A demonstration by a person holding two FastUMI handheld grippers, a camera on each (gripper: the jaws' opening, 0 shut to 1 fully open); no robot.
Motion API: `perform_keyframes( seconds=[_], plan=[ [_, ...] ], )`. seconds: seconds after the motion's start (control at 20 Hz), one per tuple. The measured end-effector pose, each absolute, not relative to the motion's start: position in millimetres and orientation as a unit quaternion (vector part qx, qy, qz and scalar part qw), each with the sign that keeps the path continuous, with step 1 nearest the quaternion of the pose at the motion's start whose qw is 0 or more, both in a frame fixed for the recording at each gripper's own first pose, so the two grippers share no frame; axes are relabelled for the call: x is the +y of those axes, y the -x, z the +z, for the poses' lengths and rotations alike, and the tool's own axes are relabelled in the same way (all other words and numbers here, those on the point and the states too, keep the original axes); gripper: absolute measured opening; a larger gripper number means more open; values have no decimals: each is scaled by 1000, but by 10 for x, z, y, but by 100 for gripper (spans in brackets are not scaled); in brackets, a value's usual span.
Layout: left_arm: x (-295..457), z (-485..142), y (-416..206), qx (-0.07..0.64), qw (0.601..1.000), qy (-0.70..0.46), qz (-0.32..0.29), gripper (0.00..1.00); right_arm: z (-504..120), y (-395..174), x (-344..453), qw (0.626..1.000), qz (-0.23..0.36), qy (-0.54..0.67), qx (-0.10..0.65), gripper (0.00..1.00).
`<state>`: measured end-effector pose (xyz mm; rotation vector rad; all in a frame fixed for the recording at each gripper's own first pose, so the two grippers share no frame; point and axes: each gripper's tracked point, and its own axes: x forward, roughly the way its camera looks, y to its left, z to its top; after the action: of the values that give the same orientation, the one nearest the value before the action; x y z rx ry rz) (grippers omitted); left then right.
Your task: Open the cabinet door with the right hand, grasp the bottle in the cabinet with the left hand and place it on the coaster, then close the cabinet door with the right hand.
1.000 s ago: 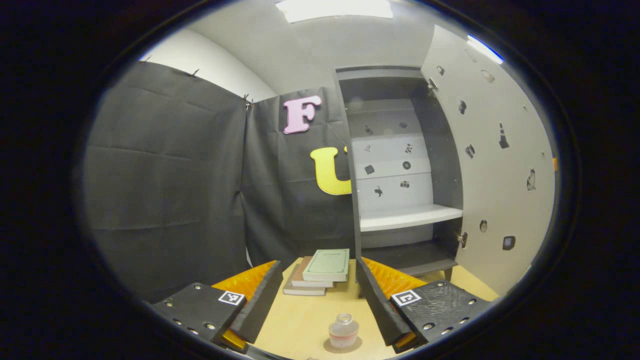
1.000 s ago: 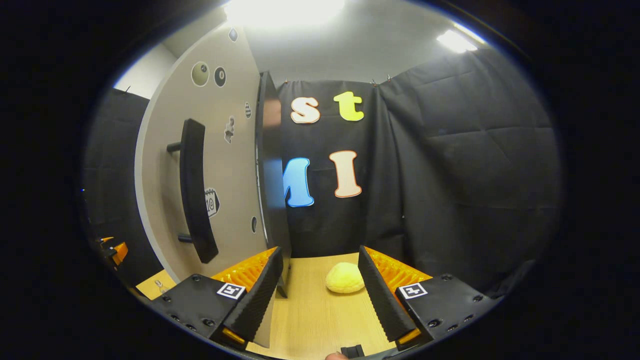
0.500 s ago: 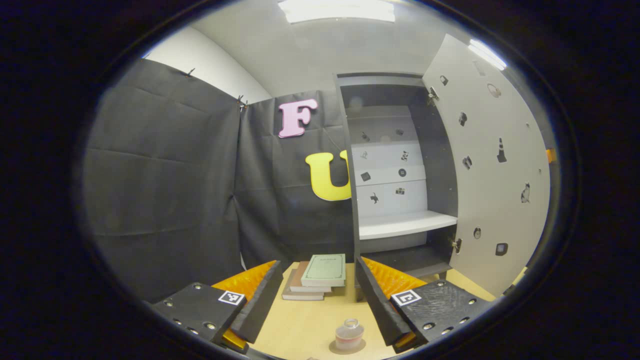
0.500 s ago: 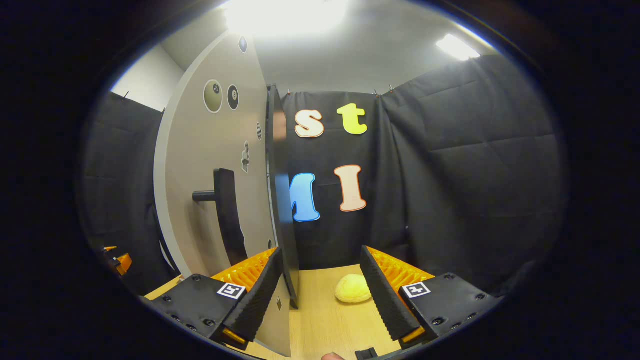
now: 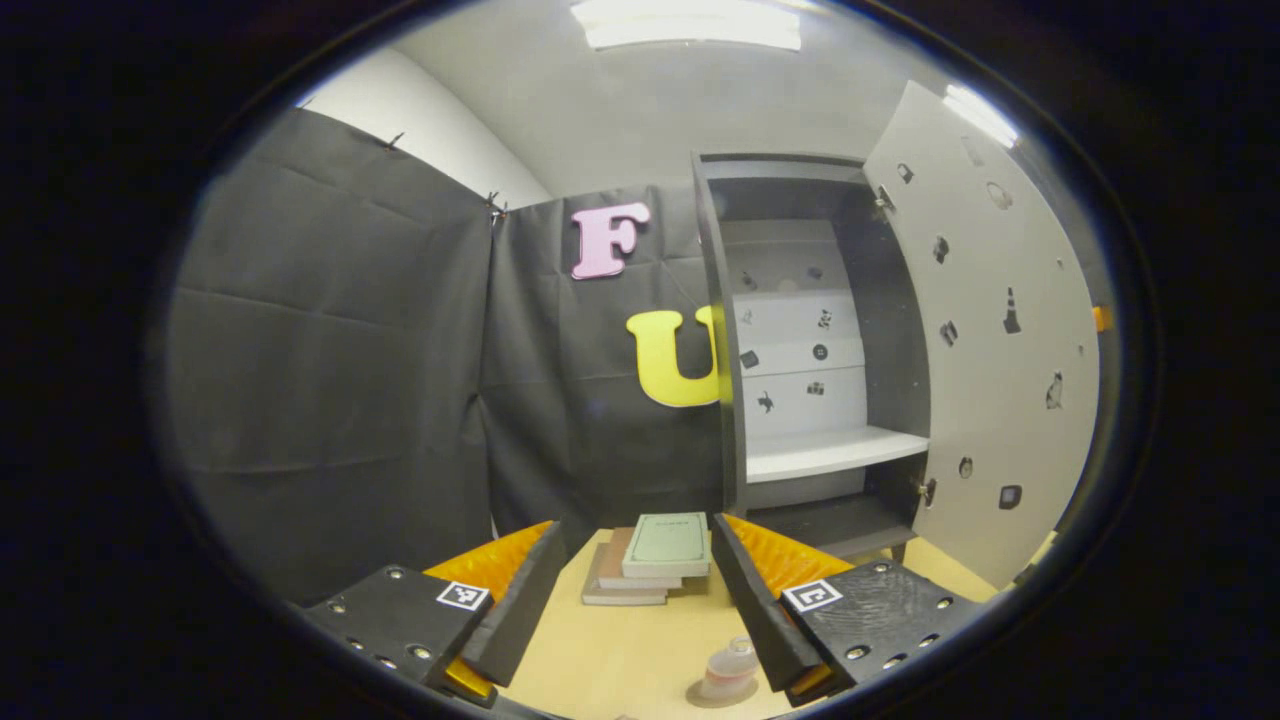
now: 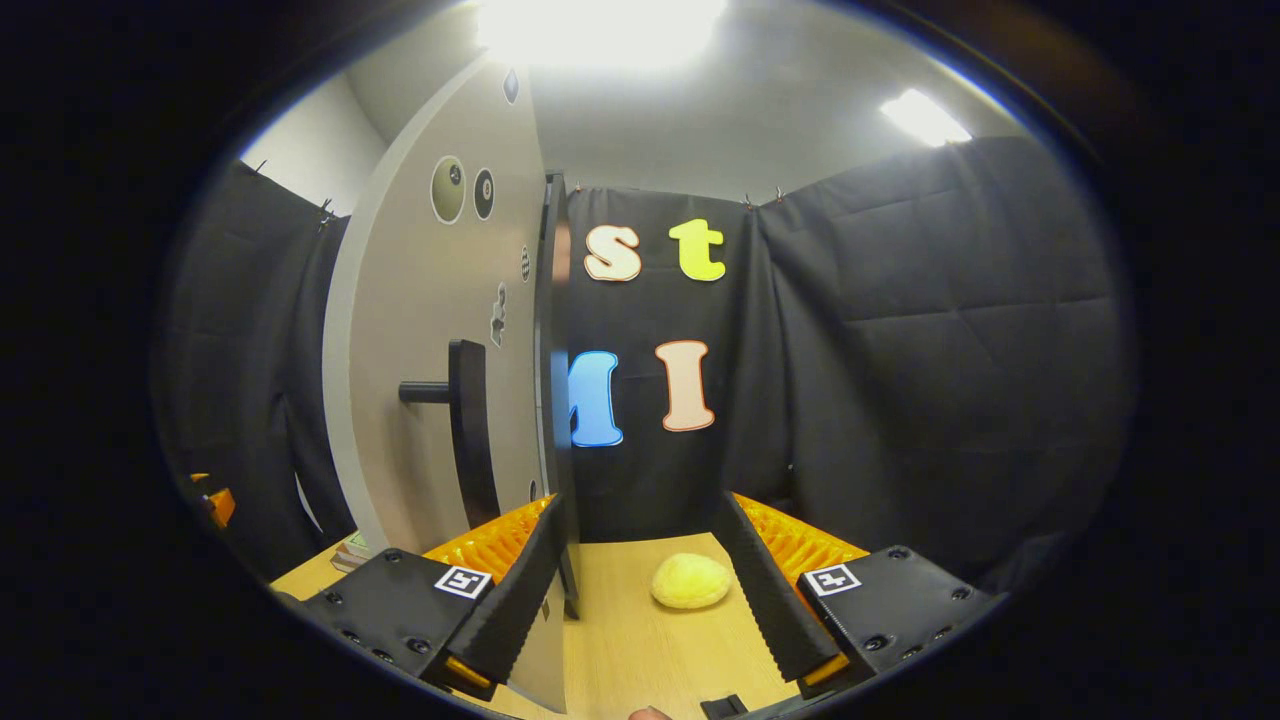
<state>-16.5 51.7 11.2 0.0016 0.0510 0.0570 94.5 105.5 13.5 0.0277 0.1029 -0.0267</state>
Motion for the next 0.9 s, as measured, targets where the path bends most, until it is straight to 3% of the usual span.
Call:
perform_keyframes(
  seconds=[0.9],
  plan=[
    [889, 21, -141, 23, 1000, 5, 13, 90, 149, -856, 1964, 997, 52, -2, 64, 98]
  ],
)
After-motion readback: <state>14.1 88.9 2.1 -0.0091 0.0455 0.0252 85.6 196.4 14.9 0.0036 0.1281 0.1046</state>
